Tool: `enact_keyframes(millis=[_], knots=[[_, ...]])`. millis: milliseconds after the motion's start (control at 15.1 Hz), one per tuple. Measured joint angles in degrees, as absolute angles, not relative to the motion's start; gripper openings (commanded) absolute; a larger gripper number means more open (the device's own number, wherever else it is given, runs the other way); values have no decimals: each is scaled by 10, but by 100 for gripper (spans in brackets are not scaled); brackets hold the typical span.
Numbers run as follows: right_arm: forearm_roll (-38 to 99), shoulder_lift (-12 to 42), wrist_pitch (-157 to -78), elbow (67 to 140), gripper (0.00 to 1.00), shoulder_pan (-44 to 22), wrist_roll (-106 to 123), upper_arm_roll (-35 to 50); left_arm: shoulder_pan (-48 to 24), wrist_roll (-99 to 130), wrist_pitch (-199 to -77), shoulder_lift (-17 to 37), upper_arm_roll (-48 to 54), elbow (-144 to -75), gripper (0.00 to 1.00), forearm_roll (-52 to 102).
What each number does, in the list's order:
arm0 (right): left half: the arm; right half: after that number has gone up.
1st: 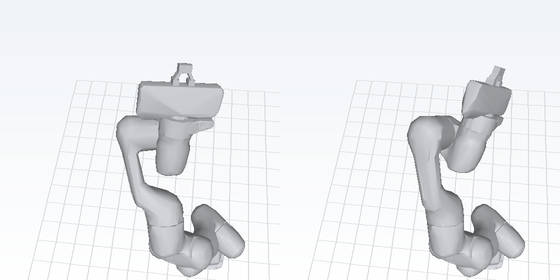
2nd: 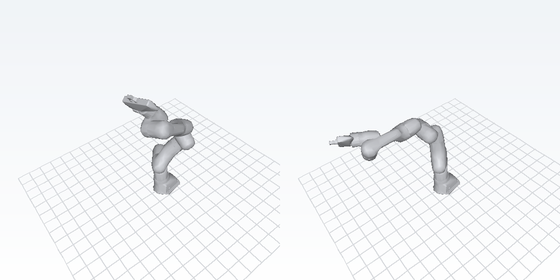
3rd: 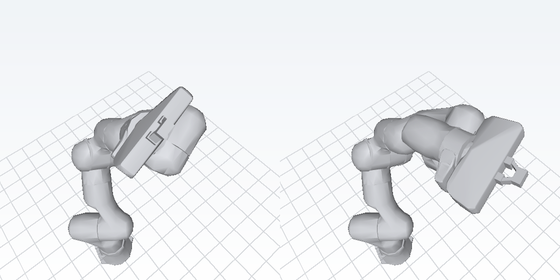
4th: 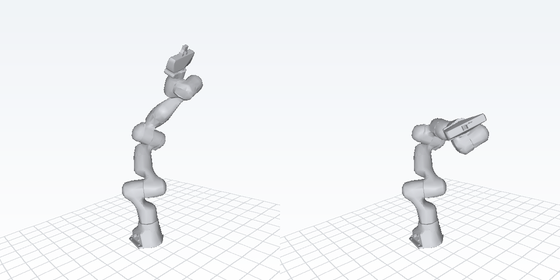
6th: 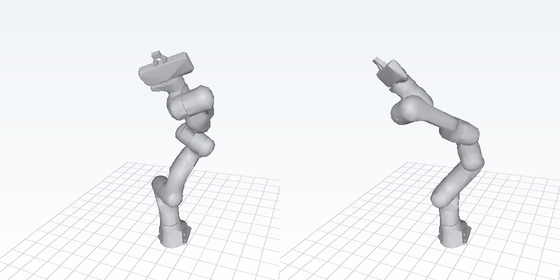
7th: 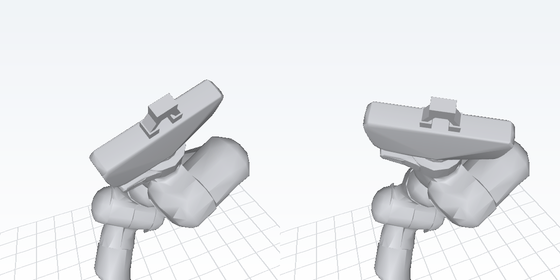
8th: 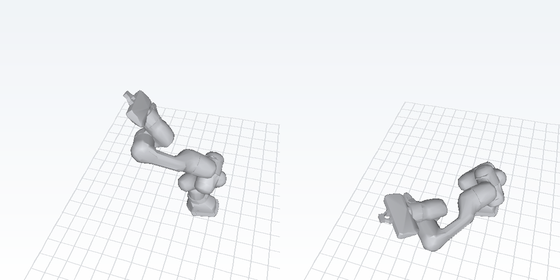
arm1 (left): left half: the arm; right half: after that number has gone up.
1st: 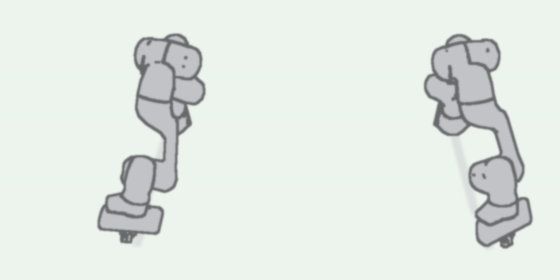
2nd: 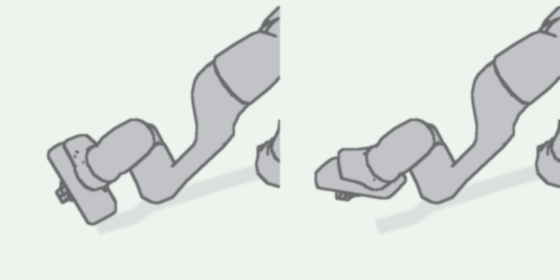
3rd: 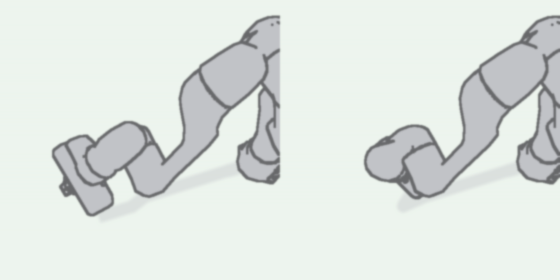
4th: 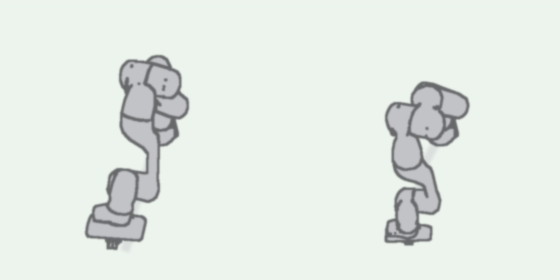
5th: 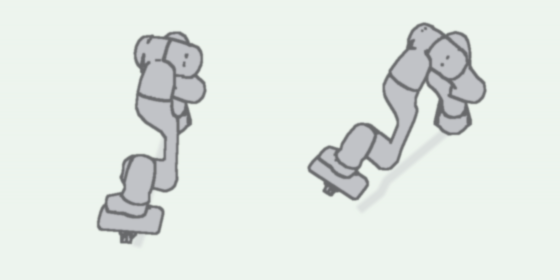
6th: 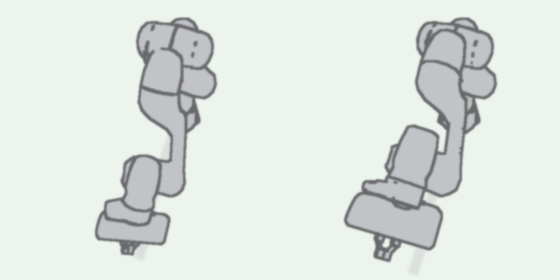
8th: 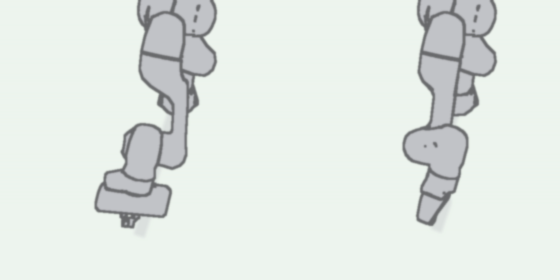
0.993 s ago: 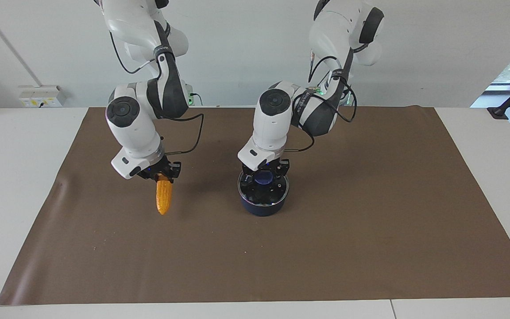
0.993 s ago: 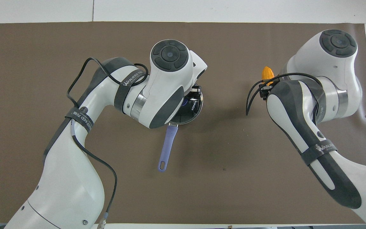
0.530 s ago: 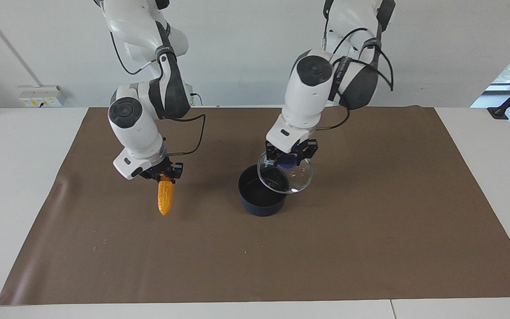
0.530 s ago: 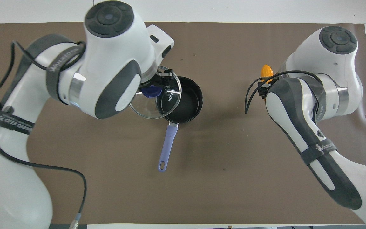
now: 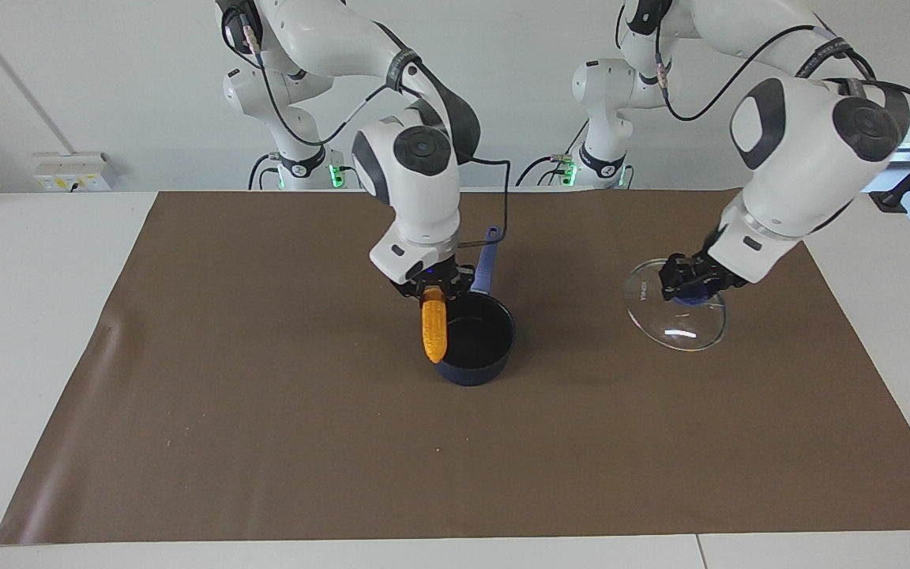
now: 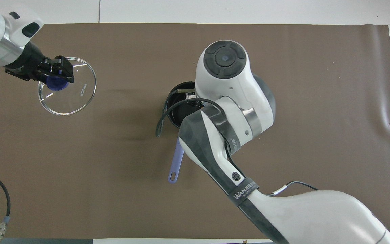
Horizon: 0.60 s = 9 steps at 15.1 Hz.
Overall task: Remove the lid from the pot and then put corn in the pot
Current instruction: 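Lower the lid onto the table while the right gripper lowers corn into pot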
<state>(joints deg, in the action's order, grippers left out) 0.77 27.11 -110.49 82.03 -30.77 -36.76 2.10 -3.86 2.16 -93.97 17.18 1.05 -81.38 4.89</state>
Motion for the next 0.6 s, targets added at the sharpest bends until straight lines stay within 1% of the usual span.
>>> enact_keyframes(millis=[132,265,397,596], knots=[[8,293,-1134,821,0,-324,-393,22,-6,-17,-1018,152,10,-905,0,49],[8,305,-1138,824,0,-326,-396,22,14,-38,-1091,141,10,-987,0,49],[9,306,-1142,828,0,-326,-396,22,28,-49,-1137,140,10,-1035,0,41],[9,300,-1156,846,0,-327,-405,24,39,-55,-1158,141,10,-1063,0,32]])
